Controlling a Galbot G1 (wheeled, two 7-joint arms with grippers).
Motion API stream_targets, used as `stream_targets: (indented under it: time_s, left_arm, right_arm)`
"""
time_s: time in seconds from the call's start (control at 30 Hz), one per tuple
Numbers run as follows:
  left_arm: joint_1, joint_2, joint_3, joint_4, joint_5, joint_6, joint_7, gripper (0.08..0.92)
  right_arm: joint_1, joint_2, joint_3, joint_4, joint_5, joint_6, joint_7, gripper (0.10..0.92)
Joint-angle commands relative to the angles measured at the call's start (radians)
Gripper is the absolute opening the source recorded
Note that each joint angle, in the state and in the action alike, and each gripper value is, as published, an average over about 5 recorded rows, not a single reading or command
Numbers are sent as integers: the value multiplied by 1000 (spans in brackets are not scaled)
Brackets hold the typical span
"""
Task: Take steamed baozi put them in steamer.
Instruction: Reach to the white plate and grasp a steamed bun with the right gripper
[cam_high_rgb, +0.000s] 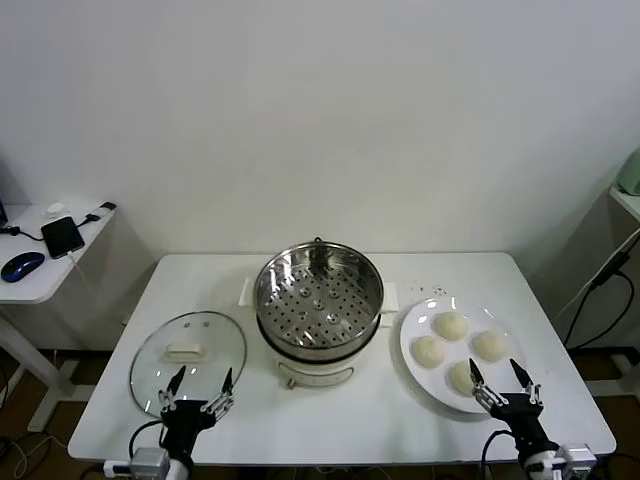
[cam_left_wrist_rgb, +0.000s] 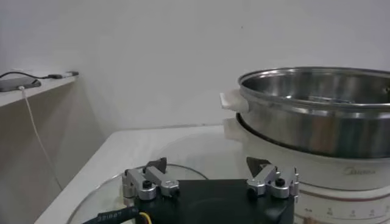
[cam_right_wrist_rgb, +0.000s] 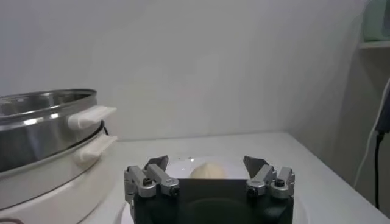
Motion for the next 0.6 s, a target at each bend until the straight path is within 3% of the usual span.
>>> stream_targets:
  time_s: [0.03,0.3,0.6]
  left_arm:
    - [-1,-5,4,4,4,2,0,823]
    - [5,-14,3,8,12,2,-3,823]
    - [18,-24,-3,3,15,-7,-6,823]
  right_arm:
    - [94,-1,114,-2,-105,-126,-109,823]
    - [318,-231,188,-82,-351,-237,-463,823]
    - [654,-530,-9,-285,-643,-271,-991,823]
